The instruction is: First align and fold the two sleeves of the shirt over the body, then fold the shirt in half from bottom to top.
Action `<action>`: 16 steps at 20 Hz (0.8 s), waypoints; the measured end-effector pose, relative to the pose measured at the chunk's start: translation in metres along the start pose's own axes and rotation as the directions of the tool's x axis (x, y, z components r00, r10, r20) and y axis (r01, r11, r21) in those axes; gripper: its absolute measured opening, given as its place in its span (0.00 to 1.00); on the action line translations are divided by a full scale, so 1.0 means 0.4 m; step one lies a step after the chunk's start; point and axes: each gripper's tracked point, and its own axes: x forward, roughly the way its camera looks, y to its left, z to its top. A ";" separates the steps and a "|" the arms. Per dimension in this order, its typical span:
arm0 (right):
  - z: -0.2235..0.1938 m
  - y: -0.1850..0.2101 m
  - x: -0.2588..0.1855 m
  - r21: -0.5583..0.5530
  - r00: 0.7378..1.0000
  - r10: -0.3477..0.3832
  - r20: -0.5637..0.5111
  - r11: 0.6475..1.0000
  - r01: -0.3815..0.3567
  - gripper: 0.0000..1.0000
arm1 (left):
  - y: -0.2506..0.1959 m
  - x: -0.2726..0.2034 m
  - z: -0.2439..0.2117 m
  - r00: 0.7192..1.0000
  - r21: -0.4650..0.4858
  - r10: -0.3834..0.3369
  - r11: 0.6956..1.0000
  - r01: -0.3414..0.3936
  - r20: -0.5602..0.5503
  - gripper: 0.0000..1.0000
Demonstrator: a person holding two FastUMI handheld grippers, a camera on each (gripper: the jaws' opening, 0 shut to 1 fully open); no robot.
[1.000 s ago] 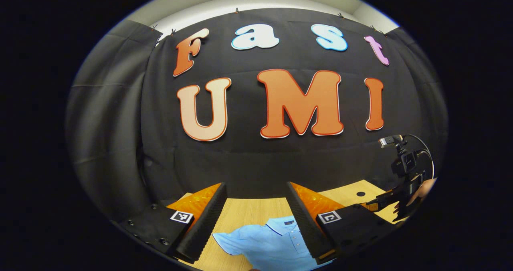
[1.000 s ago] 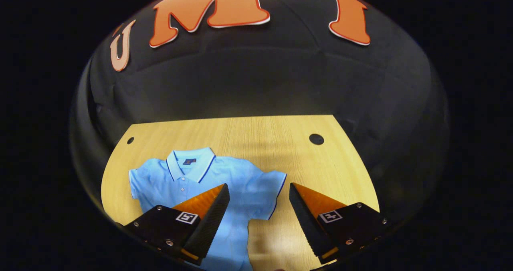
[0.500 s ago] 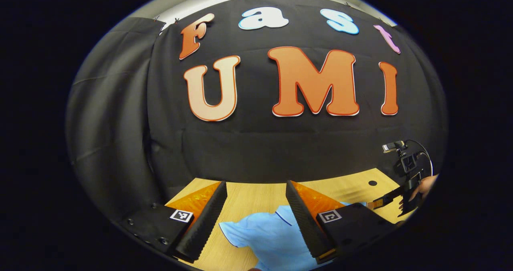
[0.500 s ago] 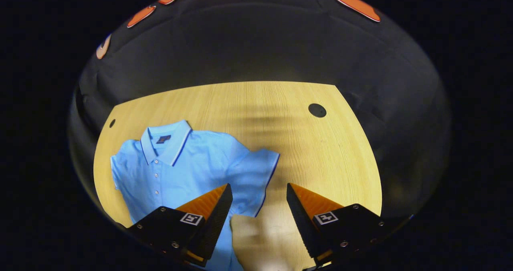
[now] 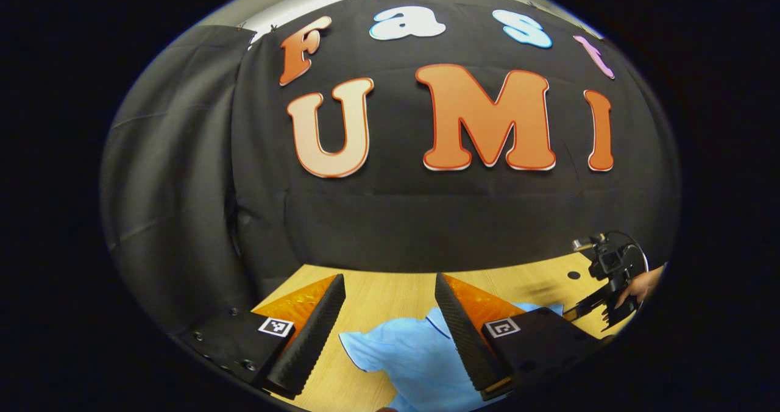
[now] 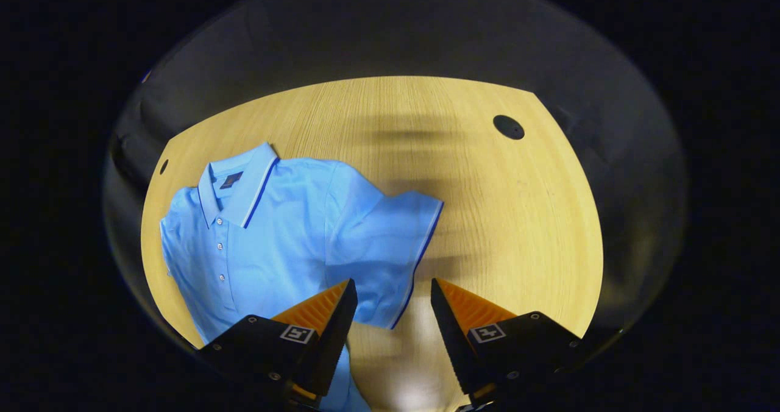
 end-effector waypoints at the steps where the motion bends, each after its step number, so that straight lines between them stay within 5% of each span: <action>1: -0.002 0.002 0.006 -0.001 1.000 0.000 -0.010 1.000 0.000 0.75 | 0.000 -0.009 0.015 1.000 0.010 -0.001 1.000 0.001 0.026 0.98; 7: -0.037 0.010 0.046 -0.001 0.996 -0.019 -0.090 1.000 0.019 0.53 | -0.026 -0.037 0.063 0.996 0.056 -0.022 0.998 0.017 0.085 0.98; 12: -0.051 0.012 0.057 0.068 0.989 -0.019 -0.144 0.997 0.029 0.24 | -0.016 -0.054 0.074 0.995 0.060 -0.019 0.998 0.013 0.095 1.00; 16: -0.029 0.029 0.037 0.186 0.989 0.076 -0.124 0.981 -0.052 0.07 | -0.002 -0.072 0.073 0.995 0.047 -0.007 0.999 0.003 0.100 1.00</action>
